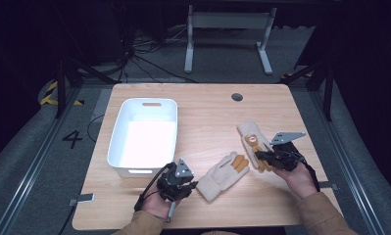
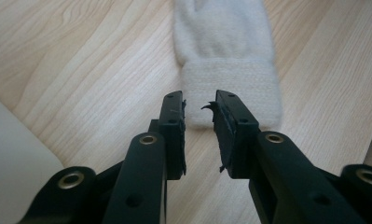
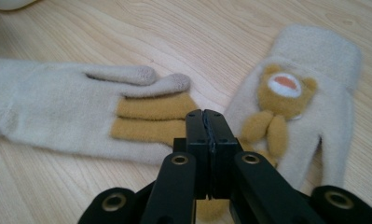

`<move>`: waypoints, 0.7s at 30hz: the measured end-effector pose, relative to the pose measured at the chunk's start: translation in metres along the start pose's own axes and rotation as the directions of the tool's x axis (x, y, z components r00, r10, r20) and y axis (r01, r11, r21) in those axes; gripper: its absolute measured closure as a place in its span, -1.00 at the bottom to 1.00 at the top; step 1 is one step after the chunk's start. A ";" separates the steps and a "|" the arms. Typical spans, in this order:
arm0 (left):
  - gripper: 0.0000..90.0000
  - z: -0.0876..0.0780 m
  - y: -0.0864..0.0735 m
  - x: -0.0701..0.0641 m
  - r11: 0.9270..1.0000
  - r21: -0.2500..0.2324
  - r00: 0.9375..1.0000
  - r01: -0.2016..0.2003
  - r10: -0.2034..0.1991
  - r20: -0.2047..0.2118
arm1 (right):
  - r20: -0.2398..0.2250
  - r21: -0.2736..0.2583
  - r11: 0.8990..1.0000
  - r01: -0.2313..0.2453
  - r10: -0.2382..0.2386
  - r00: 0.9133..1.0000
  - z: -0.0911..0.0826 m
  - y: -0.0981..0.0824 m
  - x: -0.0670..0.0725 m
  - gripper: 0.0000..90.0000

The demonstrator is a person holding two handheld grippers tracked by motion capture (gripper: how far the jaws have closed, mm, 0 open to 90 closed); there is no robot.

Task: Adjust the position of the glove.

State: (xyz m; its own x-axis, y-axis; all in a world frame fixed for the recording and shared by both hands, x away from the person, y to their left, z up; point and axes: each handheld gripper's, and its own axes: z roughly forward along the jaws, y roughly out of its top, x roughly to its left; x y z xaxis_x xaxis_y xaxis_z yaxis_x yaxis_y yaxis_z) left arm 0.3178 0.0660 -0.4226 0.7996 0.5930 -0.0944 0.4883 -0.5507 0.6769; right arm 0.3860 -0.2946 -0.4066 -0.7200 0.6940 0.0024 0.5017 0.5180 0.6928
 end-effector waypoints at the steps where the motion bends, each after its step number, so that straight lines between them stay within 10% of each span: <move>1: 0.58 -0.001 0.000 0.002 1.000 -0.006 1.000 0.002 -0.002 0.000 | -0.001 -0.002 1.000 -0.001 0.001 1.000 0.000 0.000 0.000 1.00; 21: 1.00 -0.008 0.001 -0.019 0.999 -0.025 0.993 -0.034 0.036 0.117 | -0.104 0.027 0.997 0.067 -0.063 0.993 0.020 0.032 0.016 1.00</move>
State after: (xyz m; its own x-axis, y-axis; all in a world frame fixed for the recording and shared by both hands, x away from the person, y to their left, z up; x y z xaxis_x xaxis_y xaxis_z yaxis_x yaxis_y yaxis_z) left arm 0.3002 0.0590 -0.4140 0.8521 0.5000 -0.1543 0.4523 -0.5554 0.6978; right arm 0.4003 -0.2565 -0.3990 -0.7964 0.6038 0.0337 0.4653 0.5763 0.6719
